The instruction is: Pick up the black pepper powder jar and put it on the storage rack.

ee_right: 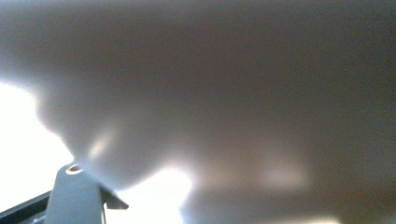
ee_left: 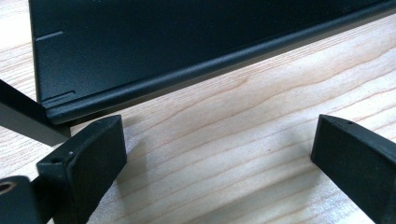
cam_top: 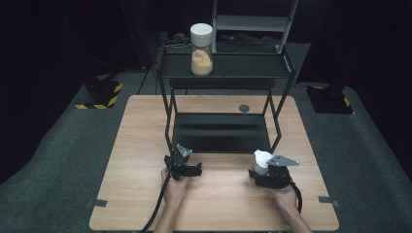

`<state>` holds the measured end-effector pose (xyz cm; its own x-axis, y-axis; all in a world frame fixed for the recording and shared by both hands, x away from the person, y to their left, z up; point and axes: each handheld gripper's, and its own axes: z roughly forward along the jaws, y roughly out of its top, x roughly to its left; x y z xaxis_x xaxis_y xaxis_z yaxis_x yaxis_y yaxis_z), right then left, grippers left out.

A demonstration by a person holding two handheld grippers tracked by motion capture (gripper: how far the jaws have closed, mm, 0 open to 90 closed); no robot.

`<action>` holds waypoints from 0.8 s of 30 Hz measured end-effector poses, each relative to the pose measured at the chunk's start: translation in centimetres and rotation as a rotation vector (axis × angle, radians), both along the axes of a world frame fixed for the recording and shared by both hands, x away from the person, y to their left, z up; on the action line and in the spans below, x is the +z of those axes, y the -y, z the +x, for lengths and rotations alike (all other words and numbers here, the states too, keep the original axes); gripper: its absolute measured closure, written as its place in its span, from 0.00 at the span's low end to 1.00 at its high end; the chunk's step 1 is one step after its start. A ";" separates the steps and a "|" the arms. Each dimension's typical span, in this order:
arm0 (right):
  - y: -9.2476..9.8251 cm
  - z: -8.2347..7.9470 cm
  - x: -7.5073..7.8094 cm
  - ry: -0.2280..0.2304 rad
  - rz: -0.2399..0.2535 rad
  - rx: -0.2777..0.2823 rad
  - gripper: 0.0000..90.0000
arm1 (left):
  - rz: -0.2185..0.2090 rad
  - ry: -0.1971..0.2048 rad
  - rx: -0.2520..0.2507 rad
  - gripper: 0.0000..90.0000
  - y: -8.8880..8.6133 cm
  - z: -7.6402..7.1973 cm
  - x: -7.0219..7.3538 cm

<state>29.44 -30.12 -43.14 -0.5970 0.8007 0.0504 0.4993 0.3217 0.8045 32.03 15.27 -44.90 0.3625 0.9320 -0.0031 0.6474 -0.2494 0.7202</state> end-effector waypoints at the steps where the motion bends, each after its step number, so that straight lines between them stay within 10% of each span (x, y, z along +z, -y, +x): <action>1: -0.1 -0.1 0.0 0.003 -0.003 -0.001 0.32 | 0.000 0.000 0.000 0.04 0.0 0.0 0.0; 24: 0.0 0.5 0.8 0.011 -0.025 0.009 0.34 | -0.001 0.000 0.000 0.03 0.0 0.0 0.0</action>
<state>29.96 -30.16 -42.37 -0.6048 0.7960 0.0241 0.4875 0.3461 0.8016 32.03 15.28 -44.90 0.3626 0.9319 -0.0037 0.6475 -0.2491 0.7202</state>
